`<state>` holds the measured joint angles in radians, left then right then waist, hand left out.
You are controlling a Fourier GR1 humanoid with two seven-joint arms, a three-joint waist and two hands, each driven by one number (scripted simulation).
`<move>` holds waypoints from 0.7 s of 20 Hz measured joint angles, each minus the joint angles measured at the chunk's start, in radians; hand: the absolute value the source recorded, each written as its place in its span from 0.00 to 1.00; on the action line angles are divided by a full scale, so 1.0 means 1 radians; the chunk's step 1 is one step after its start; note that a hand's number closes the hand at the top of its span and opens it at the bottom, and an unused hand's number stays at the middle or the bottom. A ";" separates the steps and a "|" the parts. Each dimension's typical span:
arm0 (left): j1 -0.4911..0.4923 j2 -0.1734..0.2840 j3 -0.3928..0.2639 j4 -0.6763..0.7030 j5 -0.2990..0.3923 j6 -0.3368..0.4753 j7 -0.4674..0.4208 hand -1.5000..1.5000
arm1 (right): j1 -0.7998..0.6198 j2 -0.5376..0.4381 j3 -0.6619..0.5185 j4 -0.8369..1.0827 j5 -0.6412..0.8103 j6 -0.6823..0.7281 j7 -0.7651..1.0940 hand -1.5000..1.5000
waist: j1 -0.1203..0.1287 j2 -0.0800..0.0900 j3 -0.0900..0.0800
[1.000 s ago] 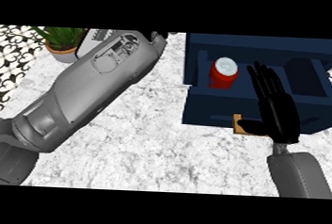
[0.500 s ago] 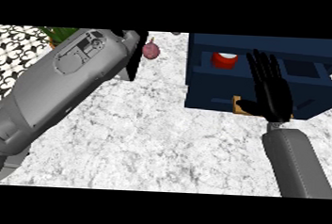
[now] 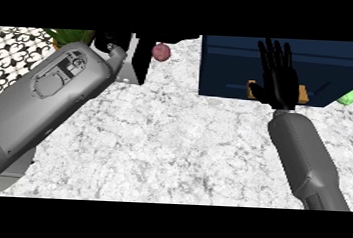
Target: Pick up the can, place it into the drawer and close the drawer
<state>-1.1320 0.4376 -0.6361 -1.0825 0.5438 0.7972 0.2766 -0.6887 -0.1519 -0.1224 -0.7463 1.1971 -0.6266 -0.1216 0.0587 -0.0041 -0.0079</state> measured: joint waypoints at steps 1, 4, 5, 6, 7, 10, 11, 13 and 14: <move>0.014 0.002 -0.002 -0.016 -0.005 0.002 0.002 0.00 | -0.032 -0.004 -0.010 0.032 0.002 -0.011 0.007 0.00 | 0.001 0.001 0.001; 0.061 0.018 -0.003 -0.062 -0.013 0.000 0.004 0.00 | -0.097 -0.012 -0.035 0.124 0.009 -0.059 0.011 0.00 | 0.007 0.003 0.000; 0.081 0.030 -0.001 -0.083 -0.014 -0.005 0.007 0.00 | -0.121 -0.016 -0.040 0.152 0.014 -0.068 0.015 0.00 | 0.009 0.004 0.000; 0.102 0.040 0.004 -0.099 -0.013 -0.013 -0.001 0.00 | -0.149 -0.017 -0.042 0.180 0.024 -0.072 0.022 0.00 | 0.011 0.006 0.000; 0.114 0.042 0.005 -0.111 -0.016 -0.013 -0.004 0.00 | -0.176 -0.023 -0.051 0.208 0.023 -0.077 0.021 0.00 | 0.015 0.009 0.000; 0.146 0.049 0.005 -0.150 -0.033 -0.003 -0.006 0.00 | -0.228 -0.023 -0.067 0.288 0.029 -0.117 0.025 0.00 | 0.017 0.013 0.003; 0.157 0.058 0.008 -0.163 -0.035 -0.006 -0.007 0.00 | -0.251 -0.028 -0.070 0.311 0.033 -0.119 0.030 0.00 | 0.019 0.014 0.004; 0.180 0.060 0.006 -0.181 -0.043 -0.005 -0.011 0.00 | -0.287 -0.041 -0.081 0.353 0.032 -0.116 0.031 0.00 | 0.024 0.019 0.006; 0.188 0.059 0.004 -0.190 -0.046 -0.003 -0.009 0.00 | -0.299 -0.043 -0.085 0.372 0.033 -0.121 0.031 0.00 | 0.023 0.020 0.006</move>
<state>-0.9439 0.4963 -0.6318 -1.2725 0.4977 0.7938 0.2680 -0.9879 -0.1949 -0.2072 -0.3744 1.2302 -0.7472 -0.0905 0.0821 0.0159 -0.0021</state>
